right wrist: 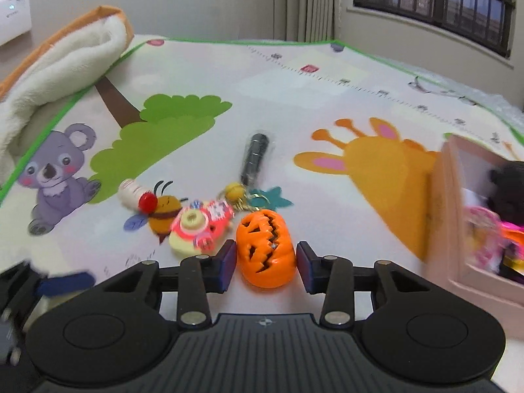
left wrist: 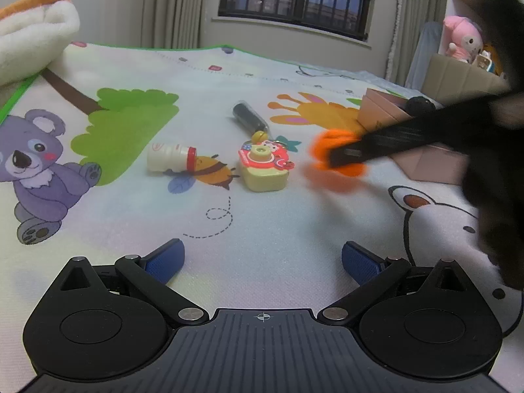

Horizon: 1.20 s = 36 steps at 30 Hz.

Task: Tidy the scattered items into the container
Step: 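Grasp the orange pumpkin toy with the right tool while the left grasps the pink keychain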

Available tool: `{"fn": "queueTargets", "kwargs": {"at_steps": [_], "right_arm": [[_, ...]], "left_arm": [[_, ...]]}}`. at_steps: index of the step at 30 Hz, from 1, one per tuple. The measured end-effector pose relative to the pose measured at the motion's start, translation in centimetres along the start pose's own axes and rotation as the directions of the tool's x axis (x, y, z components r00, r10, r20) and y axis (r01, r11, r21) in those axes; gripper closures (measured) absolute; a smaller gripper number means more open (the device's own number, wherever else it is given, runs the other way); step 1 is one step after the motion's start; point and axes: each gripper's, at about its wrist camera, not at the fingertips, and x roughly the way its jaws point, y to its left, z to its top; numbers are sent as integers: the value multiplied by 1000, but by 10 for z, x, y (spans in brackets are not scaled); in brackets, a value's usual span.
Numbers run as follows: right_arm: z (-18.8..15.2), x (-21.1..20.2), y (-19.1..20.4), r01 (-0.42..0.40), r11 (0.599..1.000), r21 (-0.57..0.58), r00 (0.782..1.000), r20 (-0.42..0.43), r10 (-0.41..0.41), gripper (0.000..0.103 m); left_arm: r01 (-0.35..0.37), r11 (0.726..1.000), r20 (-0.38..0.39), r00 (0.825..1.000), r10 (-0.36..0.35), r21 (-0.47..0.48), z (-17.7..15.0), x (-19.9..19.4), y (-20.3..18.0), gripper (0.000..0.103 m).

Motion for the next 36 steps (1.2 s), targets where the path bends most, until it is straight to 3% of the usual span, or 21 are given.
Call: {"fn": "queueTargets", "kwargs": {"at_steps": [5, 8, 12, 16, 17, 18, 19, 23, 29, 31, 34, 36], "right_arm": [[-40, -63, -23, 65, 998, -7, 997, 42, -64, 64], [-70, -92, -34, 138, 990, -15, 989, 63, -137, 64], [-106, -104, -44, 189, 982, 0, 981, 52, -189, 63], [-126, -102, -49, 208, 977, 43, 975, 76, -211, 54], [-129, -102, -49, 212, 976, 44, 973, 90, -215, 52], [-132, -101, -49, 218, 975, 44, 970, 104, -222, 50], [-134, -101, -48, 225, 973, 44, 966, 117, -229, 47], [-143, -99, -53, 230, 970, 74, 960, 144, -238, 38], [-144, -100, -66, 188, 970, 152, 969, 134, -208, 27], [-144, -100, -65, 193, 970, 149, 968, 134, -213, 24], [-144, -99, -64, 198, 970, 143, 968, 129, -217, 5], [-143, -98, -65, 190, 971, 146, 970, 124, -209, 3]], "left_arm": [[-23, 1000, -20, 1000, 24, 13, 6, 0, -4, 0], [16, 999, 35, 999, -15, -32, 18, -6, -1, 0], [-9, 1000, 57, 998, 10, -24, 47, 7, -6, 0], [-60, 998, 2, 998, 60, 14, 68, 42, -12, 1], [-69, 997, -12, 998, 69, 18, 71, 50, -12, 8], [-74, 997, -23, 997, 74, 25, 72, 56, -13, 27], [-78, 996, -37, 996, 80, 31, 74, 62, -14, 33], [-95, 994, -48, 994, 97, 50, 72, 75, -16, 32], [-94, 991, -33, 995, 97, 94, 68, 76, -26, 47], [-86, 993, -38, 995, 90, 83, 67, 73, -29, 48], [-48, 994, -42, 998, 52, 99, 62, 63, -39, 48], [-6, 990, -50, 999, 13, 142, 55, 52, -50, 49]]}}
